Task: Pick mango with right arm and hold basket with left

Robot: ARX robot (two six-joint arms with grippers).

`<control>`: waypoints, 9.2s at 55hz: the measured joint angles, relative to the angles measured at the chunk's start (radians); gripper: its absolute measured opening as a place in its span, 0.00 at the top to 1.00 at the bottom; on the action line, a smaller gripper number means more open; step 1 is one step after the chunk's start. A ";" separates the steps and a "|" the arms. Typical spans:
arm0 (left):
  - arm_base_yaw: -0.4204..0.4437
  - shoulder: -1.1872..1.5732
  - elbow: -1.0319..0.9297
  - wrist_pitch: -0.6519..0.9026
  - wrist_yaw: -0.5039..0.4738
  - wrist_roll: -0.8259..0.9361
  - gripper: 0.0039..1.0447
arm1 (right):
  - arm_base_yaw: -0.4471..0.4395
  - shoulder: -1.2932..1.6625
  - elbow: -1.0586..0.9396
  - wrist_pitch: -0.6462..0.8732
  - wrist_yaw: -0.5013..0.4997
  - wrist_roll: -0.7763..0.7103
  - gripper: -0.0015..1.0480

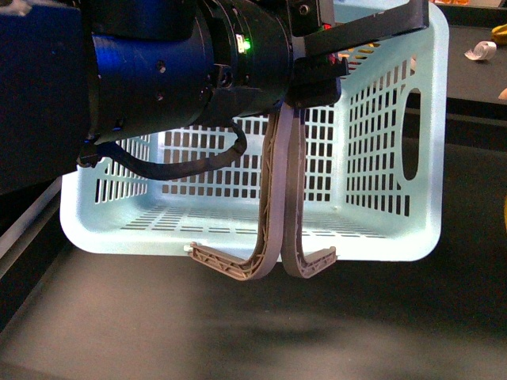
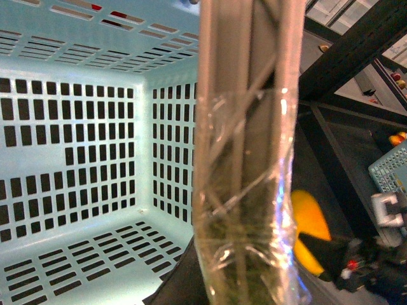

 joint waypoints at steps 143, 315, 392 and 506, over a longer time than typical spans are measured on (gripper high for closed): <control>-0.002 0.007 0.000 -0.003 -0.002 0.002 0.94 | 0.124 -1.357 -0.442 -0.230 0.170 -0.072 0.35; 0.153 0.316 0.435 -0.333 -0.559 -0.968 0.94 | 0.246 -1.914 -0.444 -0.761 0.287 -0.141 0.08; 0.346 -0.217 -0.142 -0.367 -0.647 -0.906 0.08 | 0.246 -1.914 -0.444 -0.761 0.287 -0.141 0.08; 0.593 -1.528 -0.807 -0.455 -0.056 0.412 0.99 | 0.246 -1.914 -0.444 -0.762 0.287 -0.141 0.08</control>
